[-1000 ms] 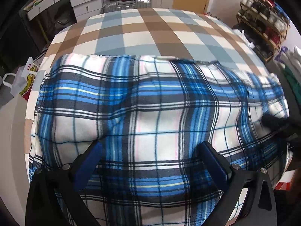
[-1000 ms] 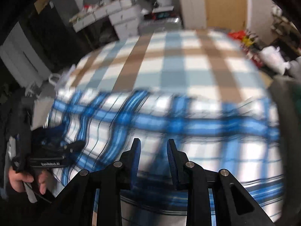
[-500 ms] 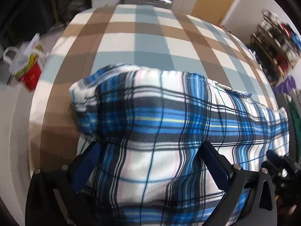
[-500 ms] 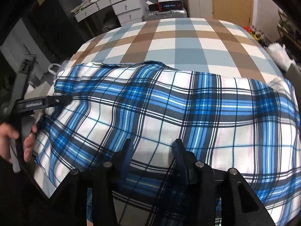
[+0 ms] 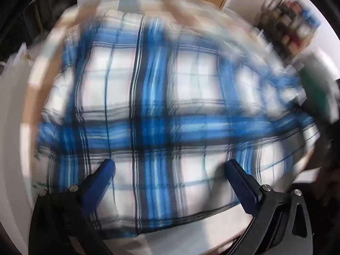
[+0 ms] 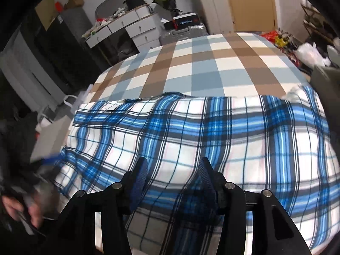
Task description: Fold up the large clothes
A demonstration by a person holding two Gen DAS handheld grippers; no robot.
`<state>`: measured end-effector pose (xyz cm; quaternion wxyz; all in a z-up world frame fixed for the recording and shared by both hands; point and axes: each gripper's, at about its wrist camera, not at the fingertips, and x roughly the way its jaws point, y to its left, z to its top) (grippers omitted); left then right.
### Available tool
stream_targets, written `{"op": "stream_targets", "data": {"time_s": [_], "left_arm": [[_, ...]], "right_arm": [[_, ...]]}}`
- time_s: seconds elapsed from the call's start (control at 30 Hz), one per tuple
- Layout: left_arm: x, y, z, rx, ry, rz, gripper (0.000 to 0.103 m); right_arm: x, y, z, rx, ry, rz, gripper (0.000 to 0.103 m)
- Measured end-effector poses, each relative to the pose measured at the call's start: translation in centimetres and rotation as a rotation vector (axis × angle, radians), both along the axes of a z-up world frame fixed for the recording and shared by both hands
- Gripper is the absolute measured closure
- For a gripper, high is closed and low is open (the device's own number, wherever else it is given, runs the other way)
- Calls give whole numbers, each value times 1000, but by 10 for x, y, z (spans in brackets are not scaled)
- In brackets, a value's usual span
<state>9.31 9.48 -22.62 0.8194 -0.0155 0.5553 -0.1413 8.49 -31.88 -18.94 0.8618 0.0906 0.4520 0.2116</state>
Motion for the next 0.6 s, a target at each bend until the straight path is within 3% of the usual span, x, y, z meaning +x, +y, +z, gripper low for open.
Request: {"op": "stream_targets", "data": {"time_s": [0.07, 0.1, 0.2, 0.3, 0.37, 0.47, 0.53, 0.6], "left_arm": [[4, -5, 3, 48, 42, 20, 3], [5, -4, 8, 33, 48, 38, 4], [12, -4, 42, -82, -32, 33, 4], [40, -6, 65, -72, -102, 49, 3], [67, -5, 59, -80, -84, 42, 3], [82, 13, 15, -158, 58, 75, 4], [77, 16, 12, -182, 32, 64, 4], [73, 11, 15, -150, 40, 57, 4]], "right_arm": [[-3, -3, 0, 2, 3, -7, 53], [-3, -5, 1, 8, 3, -14, 53], [-4, -13, 0, 28, 16, -43, 52], [0, -19, -3, 51, 32, -61, 52], [3, -20, -6, 45, 42, -66, 52], [6, -22, -11, 45, 57, -60, 52], [7, -23, -12, 55, 61, -52, 53], [8, -26, -13, 64, 61, -48, 55]]}}
